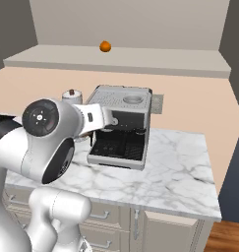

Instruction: Pick the tangerines from the cabinet and place them in one bowl. Pick the mango from the sink and place it in the other bowl.

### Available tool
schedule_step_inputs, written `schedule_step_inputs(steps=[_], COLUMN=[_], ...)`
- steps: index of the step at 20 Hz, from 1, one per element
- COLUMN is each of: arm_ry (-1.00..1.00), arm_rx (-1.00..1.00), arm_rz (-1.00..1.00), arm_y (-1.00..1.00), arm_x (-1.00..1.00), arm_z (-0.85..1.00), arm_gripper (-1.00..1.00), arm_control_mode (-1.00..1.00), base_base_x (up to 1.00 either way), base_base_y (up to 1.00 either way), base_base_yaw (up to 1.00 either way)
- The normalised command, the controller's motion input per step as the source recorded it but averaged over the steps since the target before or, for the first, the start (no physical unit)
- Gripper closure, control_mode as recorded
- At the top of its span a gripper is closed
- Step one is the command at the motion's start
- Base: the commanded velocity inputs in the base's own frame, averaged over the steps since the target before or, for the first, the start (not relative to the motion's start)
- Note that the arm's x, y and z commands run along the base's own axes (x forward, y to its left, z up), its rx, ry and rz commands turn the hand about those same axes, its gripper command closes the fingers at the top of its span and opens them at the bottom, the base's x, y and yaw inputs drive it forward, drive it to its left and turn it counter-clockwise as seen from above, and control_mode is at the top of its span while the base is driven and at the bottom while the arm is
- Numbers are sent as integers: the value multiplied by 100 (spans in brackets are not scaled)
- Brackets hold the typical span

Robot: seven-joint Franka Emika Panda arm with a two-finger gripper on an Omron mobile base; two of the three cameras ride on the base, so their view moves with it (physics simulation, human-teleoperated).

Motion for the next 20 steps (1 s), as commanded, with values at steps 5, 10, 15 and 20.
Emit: schedule_step_inputs(steps=[5, 10, 15, 20], arm_ry=[0, 0, 0, 0], arm_rx=[-2, 0, 0, 0], arm_rz=[0, 0, 0, 0], arm_y=[18, 2, 0, 0], arm_x=[-2, 0, 0, 0], arm_z=[-10, 0, 0, 0], arm_gripper=[100, 100, 100, 100], arm_control_mode=[-100, 100, 100, 100], base_base_x=[0, 2, -6, -40], base_base_y=[0, 1, 1, 0], base_base_yaw=[0, 0, 1, 5])
